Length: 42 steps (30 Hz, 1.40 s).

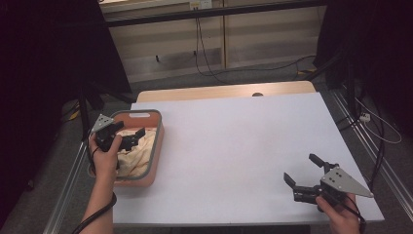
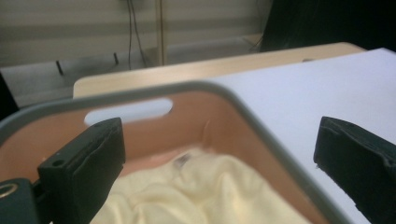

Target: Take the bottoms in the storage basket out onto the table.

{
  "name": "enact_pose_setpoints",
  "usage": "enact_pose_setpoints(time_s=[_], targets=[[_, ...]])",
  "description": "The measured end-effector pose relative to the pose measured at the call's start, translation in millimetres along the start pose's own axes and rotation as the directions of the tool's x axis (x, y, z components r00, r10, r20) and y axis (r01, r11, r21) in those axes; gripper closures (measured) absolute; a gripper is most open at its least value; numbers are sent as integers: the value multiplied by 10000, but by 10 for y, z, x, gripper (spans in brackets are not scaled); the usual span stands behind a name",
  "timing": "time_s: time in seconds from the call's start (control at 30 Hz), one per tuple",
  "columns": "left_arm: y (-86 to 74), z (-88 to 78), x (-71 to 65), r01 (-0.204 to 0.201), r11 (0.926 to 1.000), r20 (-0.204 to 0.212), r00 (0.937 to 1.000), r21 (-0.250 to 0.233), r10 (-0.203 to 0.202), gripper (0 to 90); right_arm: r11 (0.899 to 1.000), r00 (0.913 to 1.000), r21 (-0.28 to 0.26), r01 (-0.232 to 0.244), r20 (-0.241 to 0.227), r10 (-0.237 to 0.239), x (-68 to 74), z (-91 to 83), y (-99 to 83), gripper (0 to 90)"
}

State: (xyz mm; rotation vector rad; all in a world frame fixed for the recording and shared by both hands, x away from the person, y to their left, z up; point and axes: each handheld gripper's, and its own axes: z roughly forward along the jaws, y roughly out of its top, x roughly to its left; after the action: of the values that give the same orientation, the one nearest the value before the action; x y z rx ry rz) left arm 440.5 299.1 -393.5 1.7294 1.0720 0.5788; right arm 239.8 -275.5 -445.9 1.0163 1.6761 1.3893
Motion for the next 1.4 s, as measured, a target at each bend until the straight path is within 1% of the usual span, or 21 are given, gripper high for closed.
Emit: enact_pose_setpoints(time_s=[0.1,0.13,0.2,0.27,0.4,0.43,0.47,0.5,0.6,0.63,0.67,0.73,0.87,0.9,0.93,0.97,1.0,1.03,1.2,1.27,1.4], targets=[[-72,74,58,-5,9987,-209,9998,518,16,25,10000,10000,20,8,-40,-8,2,2,-3,0],[-72,74,58,-5,9987,-209,9998,518,16,25,10000,10000,20,8,-40,-8,2,2,-3,0],[-112,123,86,33,9954,-245,9997,958,-10,25,10000,10000,27,-9,-62,9,3,5,-3,0],[-129,138,96,125,9940,-255,9996,1090,-97,25,10000,10000,32,-13,-67,13,3,5,-4,0],[-206,197,138,283,9830,-478,9987,1813,-200,26,10000,10000,36,-34,-79,35,0,4,-4,0],[-247,234,152,368,9703,-462,9986,2390,-265,26,10000,9999,22,-37,-99,38,-1,3,-4,0],[-247,234,152,368,9703,-462,9986,2390,-265,26,10000,9999,22,-37,-99,38,-1,3,-4,0],[-293,266,164,235,9544,-433,9990,2976,-111,26,10000,9999,27,-39,-116,39,1,3,-3,0],[-313,284,174,484,9494,-459,9983,3102,-359,25,10000,9999,31,-18,-134,19,3,2,-3,0],[-339,301,183,509,9401,-430,9983,3371,-387,23,10000,9999,24,4,-159,-4,6,2,-2,0],[-339,301,183,509,9401,-430,9983,3371,-387,21,10000,9999,24,4,-159,-4,6,2,-2,0],[-361,320,183,632,9313,-356,9979,3586,-540,19,10000,9998,34,35,-185,-35,7,3,-3,0],[-388,349,176,772,9211,-409,9969,3816,-666,14,10000,9997,42,63,-224,-62,11,1,-4,0],[-396,369,169,691,9103,-393,9975,4081,-582,10,10000,9997,55,64,-230,-63,13,1,-4,0],[-396,369,169,691,9103,-393,9975,4081,-582,7,10000,9997,55,64,-230,-63,13,1,-4,0],[-403,394,152,559,9003,-390,9983,4317,-433,2,9999,9997,49,91,-231,-90,14,-2,-3,0],[-403,394,152,559,9003,-390,9983,4317,-433,0,9999,9997,49,91,-231,-90,14,-2,-3,0],[-408,409,146,529,8950,-389,9985,4430,-398,0,10000,9997,32,80,-223,-79,16,-6,0,1],[-422,415,166,713,8938,-301,9975,4427,-647,0,10000,9997,37,86,-219,-85,13,-13,-2,1],[-425,418,166,717,8943,-300,9974,4417,-652,0,10000,9997,34,87,-231,-86,13,-14,-2,1],[-427,428,160,609,8894,-282,9981,4530,-540,0,9999,9996,39,102,-264,-101,15,-16,0,1]])
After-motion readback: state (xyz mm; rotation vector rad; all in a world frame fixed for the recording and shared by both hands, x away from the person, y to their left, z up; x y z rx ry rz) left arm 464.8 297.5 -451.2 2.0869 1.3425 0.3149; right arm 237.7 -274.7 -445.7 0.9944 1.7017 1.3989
